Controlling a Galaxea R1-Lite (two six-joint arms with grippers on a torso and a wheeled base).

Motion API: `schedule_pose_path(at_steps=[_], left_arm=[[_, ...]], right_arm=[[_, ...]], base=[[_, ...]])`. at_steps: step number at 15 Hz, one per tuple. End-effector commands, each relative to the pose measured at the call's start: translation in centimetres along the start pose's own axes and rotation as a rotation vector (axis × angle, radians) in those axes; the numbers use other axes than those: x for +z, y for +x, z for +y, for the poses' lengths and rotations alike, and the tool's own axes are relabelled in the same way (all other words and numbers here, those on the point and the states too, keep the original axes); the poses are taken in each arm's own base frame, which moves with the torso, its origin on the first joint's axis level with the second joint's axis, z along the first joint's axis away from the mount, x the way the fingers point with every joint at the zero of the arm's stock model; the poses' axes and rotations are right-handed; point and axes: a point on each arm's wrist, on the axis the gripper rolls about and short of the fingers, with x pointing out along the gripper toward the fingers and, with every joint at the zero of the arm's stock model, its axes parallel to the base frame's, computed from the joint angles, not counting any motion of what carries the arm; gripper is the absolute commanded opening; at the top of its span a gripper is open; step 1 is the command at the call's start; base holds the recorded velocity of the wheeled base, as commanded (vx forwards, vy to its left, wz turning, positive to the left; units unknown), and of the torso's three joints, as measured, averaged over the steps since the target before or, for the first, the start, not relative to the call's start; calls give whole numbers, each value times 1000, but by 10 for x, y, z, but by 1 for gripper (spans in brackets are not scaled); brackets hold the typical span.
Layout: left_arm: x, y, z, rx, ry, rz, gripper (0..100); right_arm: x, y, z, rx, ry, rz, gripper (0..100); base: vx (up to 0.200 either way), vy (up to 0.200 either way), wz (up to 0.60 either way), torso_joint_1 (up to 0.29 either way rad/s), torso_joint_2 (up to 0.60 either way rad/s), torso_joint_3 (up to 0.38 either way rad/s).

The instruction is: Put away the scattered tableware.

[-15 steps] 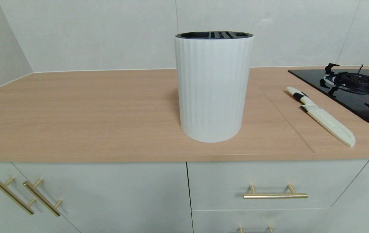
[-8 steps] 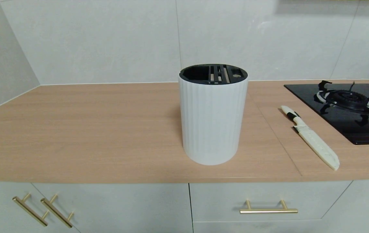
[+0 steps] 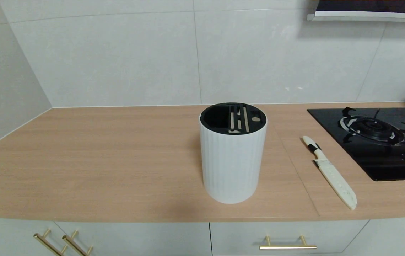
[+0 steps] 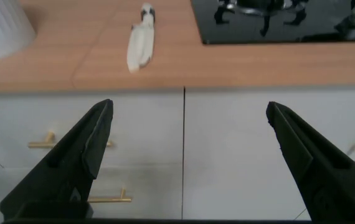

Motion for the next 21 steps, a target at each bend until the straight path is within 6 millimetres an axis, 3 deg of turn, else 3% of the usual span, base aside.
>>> schedule_pose_path(at_steps=[1, 13, 21], left_arm=[[0, 0, 0, 1, 0, -1, 100], [0, 0, 0, 1, 0, -1, 100], [0, 0, 0, 3, 0, -1, 100]], right_arm=[[0, 0, 0, 1, -1, 1, 100], [0, 0, 0, 1, -1, 1, 100], [0, 0, 0, 1, -1, 3, 100]], base=[[0, 0, 0, 237, -515, -286], [0, 0, 0, 258, -558, -301], [0, 0, 0, 127, -254, -130]])
